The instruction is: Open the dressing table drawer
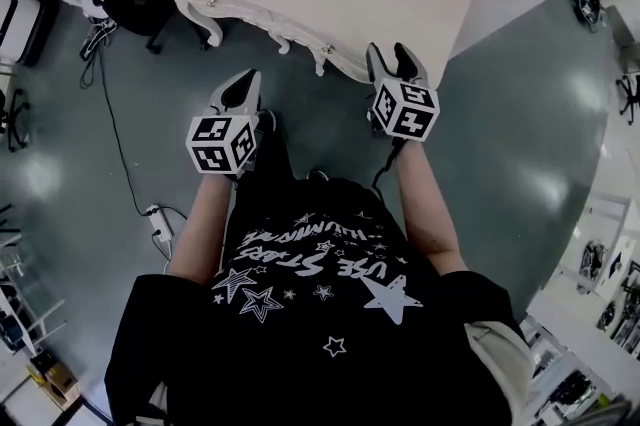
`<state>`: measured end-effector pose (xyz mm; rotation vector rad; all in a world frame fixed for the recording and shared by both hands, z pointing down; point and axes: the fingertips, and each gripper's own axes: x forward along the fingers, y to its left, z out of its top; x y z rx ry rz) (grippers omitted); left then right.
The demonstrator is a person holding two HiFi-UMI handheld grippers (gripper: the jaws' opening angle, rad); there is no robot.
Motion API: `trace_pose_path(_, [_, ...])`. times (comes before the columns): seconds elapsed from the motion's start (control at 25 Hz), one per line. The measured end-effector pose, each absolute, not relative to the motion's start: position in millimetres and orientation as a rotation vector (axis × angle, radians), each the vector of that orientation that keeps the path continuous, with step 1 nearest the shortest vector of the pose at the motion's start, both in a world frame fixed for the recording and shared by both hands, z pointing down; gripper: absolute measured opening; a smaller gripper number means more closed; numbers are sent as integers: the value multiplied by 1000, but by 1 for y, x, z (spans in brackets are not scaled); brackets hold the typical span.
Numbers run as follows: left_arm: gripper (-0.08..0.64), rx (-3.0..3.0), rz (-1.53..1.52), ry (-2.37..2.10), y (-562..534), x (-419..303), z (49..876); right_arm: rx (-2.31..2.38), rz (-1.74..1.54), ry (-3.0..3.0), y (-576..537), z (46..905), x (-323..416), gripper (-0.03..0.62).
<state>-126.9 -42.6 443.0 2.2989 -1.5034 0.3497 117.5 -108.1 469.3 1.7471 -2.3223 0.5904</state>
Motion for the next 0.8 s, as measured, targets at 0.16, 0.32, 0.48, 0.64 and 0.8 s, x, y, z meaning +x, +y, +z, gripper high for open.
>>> trace_pose_path(0.16, [0,2348,378,-1436,-82,-122,448,1823,606,-2278,-131,473,126,245])
trace_pose_path(0.32, [0,2402,397,-1339,-132,-113,451,1918,628,-2203,-160,477,136,244])
trace_pose_path(0.48, [0,2457,428,-1225,-185,-105,455,2007,669,-2113,-188,482,142,244])
trace_pose_path(0.64, [0,2490,467,-1103,-236,-100,463,2091,698,-2012,-220,488,146,244])
trace_pose_path(0.8, [0,2533,508,-973,-284,-93,467,2186,724,-1894,-246,492,153,242])
